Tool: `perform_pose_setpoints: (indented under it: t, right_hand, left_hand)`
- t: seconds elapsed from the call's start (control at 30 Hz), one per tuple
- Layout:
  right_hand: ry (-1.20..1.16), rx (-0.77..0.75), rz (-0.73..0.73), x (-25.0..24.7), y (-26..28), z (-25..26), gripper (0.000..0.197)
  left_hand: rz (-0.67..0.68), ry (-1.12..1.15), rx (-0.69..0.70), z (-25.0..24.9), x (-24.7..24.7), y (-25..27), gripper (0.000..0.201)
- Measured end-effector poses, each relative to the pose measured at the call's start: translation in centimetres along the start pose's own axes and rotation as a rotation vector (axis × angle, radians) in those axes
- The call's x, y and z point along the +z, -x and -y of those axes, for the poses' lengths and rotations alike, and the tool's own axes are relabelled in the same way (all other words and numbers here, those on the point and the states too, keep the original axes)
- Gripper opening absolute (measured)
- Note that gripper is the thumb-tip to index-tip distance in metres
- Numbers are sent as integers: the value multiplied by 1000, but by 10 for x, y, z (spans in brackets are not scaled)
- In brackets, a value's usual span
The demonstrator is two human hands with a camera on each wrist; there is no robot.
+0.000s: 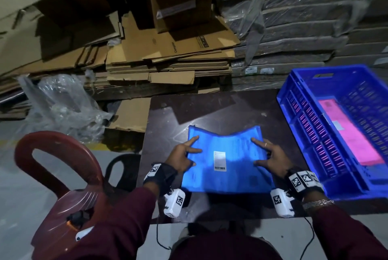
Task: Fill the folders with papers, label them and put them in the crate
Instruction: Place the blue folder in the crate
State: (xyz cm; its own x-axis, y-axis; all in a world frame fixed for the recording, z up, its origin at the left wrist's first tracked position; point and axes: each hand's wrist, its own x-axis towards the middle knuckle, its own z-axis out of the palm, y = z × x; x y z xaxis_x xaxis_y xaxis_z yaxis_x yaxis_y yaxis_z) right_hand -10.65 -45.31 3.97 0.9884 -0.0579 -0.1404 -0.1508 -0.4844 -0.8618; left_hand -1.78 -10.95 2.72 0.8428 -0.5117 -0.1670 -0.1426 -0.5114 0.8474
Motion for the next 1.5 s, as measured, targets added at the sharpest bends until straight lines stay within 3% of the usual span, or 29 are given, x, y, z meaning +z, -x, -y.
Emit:
perform_pose_setpoints:
  t: [0.2,0.33,0.57,0.67,0.97,1.23,1.5]
  right_hand:
    - [1,-114,-115,-44,10,60,85]
    - [45,-171,-198,-81,12,96,86]
    - [-65,-148,-429,-153,30,117,85]
    - [-106,-116,-522,-184,41,105,85]
    - [-344,2,-665,-277,53,39,84]
    - [-487,50,-850,-338,37,-20,80]
    - [-646,301,-795,-342,33,-88,74]
  left_hand:
    - [-3,-9,150,-32,-64,-25,60]
    - [35,-81,264,-82,-95,-56,58]
    - [101,-94,377,-189,-88,-130,54]
    - [143,-266,478,-231,-68,-160,54]
    - [297,-480,530,-340,25,-257,60]
    - [271,-538,539,-421,117,-349,71]
    - [569,-718,528,-440,207,-411,55]
